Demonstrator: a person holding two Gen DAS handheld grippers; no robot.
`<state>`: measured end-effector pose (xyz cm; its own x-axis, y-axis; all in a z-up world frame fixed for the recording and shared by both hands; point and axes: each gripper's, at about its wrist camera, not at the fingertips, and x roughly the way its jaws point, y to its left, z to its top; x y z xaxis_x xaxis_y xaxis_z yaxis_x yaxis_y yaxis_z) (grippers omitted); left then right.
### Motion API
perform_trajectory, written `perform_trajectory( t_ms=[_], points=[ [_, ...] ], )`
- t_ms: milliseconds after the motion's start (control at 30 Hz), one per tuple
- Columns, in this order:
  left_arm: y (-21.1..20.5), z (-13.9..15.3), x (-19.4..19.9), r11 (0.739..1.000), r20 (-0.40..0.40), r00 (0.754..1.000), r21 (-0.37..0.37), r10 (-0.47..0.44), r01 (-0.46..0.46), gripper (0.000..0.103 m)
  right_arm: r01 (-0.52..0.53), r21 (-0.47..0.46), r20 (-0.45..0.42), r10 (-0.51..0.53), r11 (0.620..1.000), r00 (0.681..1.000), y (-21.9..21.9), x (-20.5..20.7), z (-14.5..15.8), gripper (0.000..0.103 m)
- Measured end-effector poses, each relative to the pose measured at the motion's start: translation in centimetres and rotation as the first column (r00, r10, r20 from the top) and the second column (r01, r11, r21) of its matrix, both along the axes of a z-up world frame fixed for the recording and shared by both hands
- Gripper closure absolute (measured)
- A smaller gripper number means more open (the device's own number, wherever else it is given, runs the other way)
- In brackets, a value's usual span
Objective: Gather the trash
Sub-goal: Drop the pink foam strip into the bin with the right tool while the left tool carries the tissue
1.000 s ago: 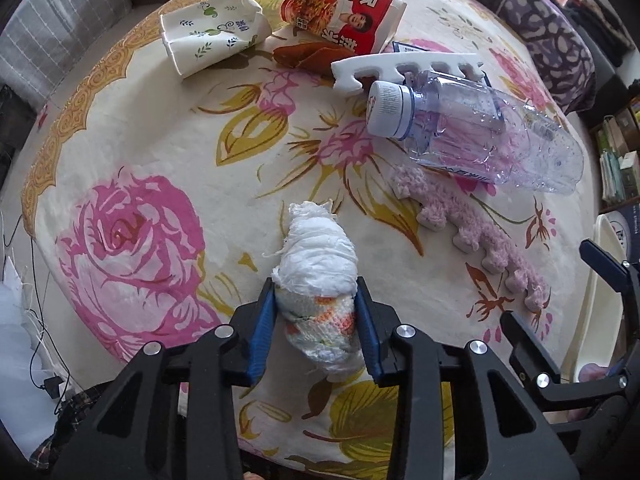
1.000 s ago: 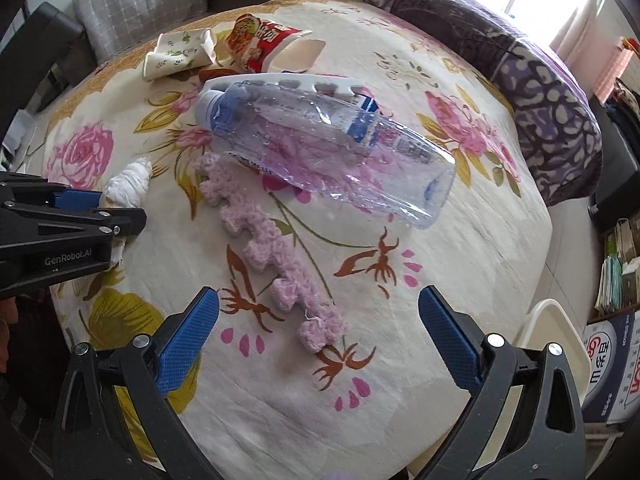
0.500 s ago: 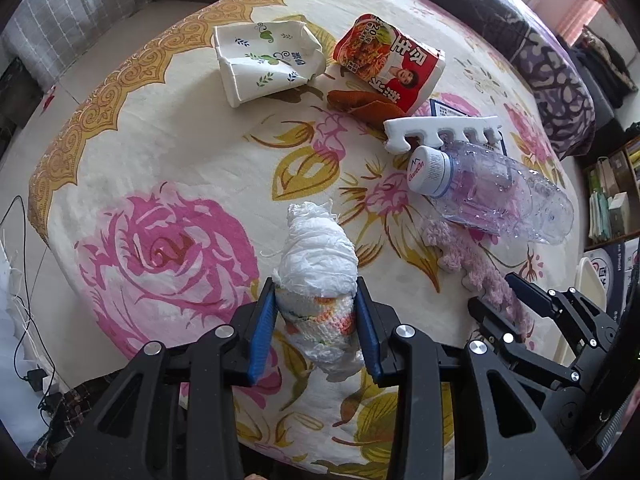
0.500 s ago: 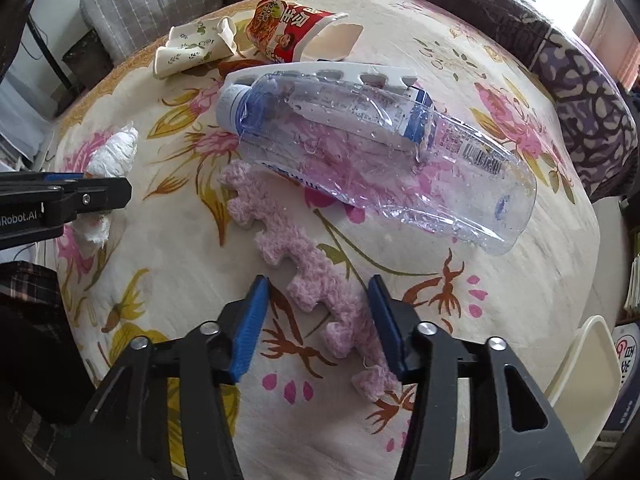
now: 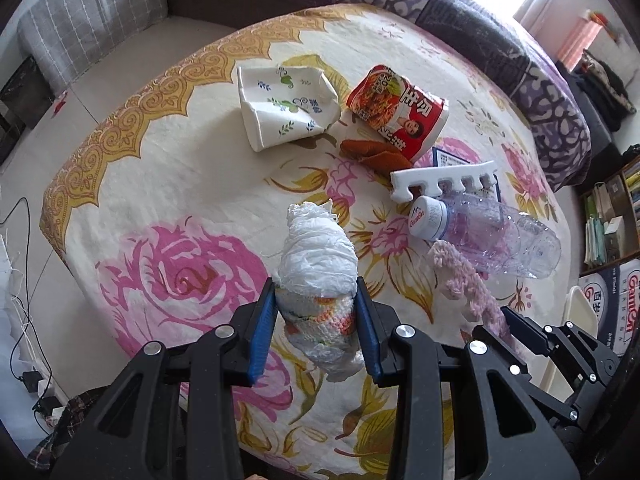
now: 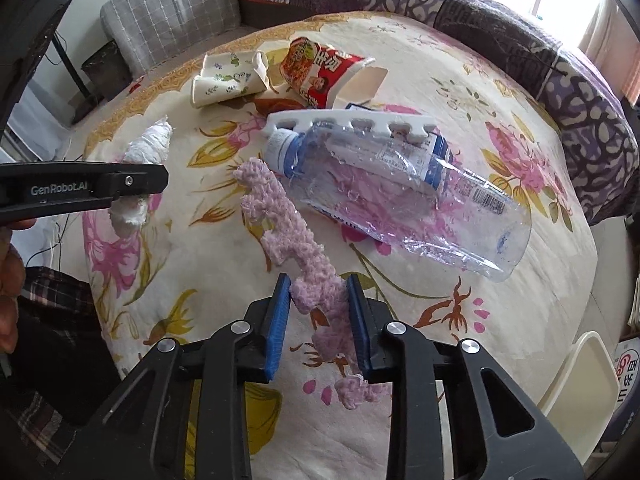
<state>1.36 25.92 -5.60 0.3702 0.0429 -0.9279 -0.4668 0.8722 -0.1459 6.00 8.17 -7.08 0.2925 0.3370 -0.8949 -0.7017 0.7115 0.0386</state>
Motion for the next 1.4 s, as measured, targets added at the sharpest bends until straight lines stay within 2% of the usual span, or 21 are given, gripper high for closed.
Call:
perform_trajectory(
  t_ms=[133,333,500,800,1400],
  points=[
    [-0.7,1.4,0.3,0.999,0.057,0.998,0.043,-0.001,-0.002,0.065,0.037,0.047,0.058,-0.040,0.998,0.998,-1.0,0.1,1.8,0.076],
    [-2.5,3.5,1.0,0.992,0.151,0.988,0.126,-0.011,-0.008,0.065,0.141,0.116,0.139,-0.157,0.983,0.978,-3.0,0.7,3.9,0.075],
    [-4.5,5.1,1.5,0.981,0.223,0.974,0.193,-0.038,-0.006,0.065,0.221,0.165,0.204,-0.252,0.961,0.946,-4.5,0.8,5.2,0.075],
    [-8.8,6.3,2.4,0.952,0.305,0.945,0.304,-0.122,0.025,0.065,0.368,0.225,0.233,-0.417,0.902,0.879,-8.1,1.3,6.7,0.075],
    [-17.1,6.1,4.9,0.927,0.321,0.905,0.335,-0.281,0.169,0.065,0.575,0.203,0.206,-0.609,0.792,0.766,-15.8,2.6,6.5,0.075]
  ],
)
